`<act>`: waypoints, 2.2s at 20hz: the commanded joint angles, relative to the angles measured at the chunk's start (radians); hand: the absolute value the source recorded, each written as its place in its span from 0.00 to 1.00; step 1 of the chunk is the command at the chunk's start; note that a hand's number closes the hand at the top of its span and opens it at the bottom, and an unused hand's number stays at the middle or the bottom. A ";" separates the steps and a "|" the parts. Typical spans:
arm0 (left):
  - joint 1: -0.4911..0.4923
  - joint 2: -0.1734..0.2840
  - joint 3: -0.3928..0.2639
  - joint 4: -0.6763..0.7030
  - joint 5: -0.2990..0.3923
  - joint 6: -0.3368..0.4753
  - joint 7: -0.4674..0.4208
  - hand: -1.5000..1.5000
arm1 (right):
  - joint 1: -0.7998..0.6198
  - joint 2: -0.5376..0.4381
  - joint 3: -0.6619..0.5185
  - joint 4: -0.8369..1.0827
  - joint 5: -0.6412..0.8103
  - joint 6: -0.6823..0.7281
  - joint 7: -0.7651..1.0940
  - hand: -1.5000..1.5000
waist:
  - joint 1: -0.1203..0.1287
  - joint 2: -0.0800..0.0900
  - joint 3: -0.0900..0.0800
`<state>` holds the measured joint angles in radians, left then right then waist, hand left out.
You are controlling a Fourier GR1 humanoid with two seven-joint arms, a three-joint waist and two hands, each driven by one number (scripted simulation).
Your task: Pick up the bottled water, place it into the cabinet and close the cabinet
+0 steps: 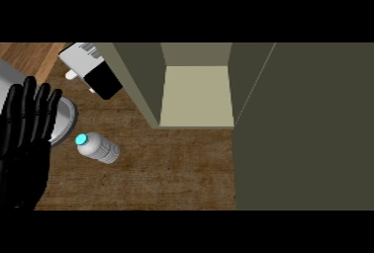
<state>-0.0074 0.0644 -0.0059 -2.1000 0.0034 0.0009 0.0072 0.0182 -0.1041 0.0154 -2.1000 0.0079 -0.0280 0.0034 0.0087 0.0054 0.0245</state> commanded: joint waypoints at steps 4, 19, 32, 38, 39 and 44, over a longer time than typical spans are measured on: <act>0.032 0.095 -0.034 -0.018 0.202 -0.249 -0.063 0.00 | 0.097 -0.004 0.043 -0.104 -0.003 0.044 -0.034 0.00 | -0.019 -0.011 -0.026; 0.309 0.255 0.176 0.059 0.790 -0.477 0.280 0.00 | 0.368 0.039 0.048 -0.169 -0.398 0.171 0.135 0.00 | -0.008 -0.008 -0.024; 0.281 0.227 0.275 0.185 0.779 -0.611 0.290 0.00 | 0.507 0.039 0.056 -0.157 -0.383 0.280 0.008 0.00 | -0.014 -0.007 -0.024; 0.259 0.199 0.345 0.293 0.732 -0.712 0.212 0.00 | 0.545 0.055 0.113 -0.148 -0.320 0.300 -0.042 0.00 | -0.015 -0.007 -0.024; 0.263 0.268 0.400 0.328 0.834 -0.739 0.241 0.00 | 0.512 0.093 0.174 -0.203 -0.261 0.218 0.033 0.00 | -0.011 -0.007 -0.025; 0.203 0.203 0.422 0.451 0.683 -0.766 0.146 0.00 | 0.534 0.103 0.203 -0.152 -0.213 0.240 -0.041 0.00 | -0.014 -0.006 -0.025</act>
<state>0.2261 0.2970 0.3880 -1.7546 0.7656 -0.7161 0.2194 0.5284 -0.0222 0.1666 -2.2612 -0.2609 0.2175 -0.0062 -0.0039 -0.0011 -0.0001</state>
